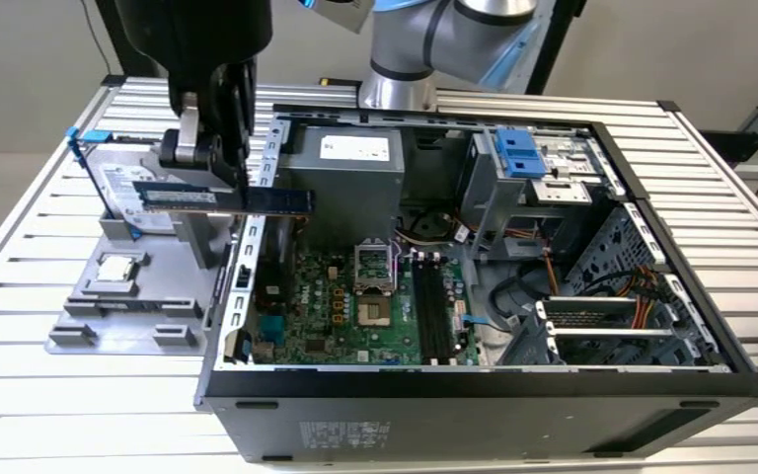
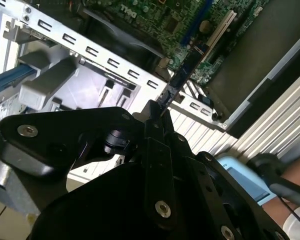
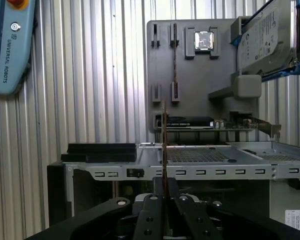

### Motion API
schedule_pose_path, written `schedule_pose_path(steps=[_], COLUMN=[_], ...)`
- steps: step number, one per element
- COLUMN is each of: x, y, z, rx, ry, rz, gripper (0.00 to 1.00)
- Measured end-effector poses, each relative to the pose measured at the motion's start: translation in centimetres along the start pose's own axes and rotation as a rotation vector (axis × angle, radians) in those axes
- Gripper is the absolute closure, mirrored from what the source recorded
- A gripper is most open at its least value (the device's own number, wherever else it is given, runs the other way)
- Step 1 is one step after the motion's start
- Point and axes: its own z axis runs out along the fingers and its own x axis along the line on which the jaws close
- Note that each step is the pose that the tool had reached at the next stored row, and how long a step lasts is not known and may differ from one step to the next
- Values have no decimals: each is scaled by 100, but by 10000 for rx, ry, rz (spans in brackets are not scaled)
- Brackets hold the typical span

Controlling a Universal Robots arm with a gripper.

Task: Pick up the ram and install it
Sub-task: 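Pick up the ram and move it above insertion slot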

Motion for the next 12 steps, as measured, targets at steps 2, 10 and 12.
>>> schedule_pose_path(steps=[2,10,12], x=[-1,-4,-5], y=[-18,-87,-108], z=[-1,-2,-3], rx=[0,1,1], ry=[0,-1,0], rz=[1,0,0], gripper=[100,100,100])
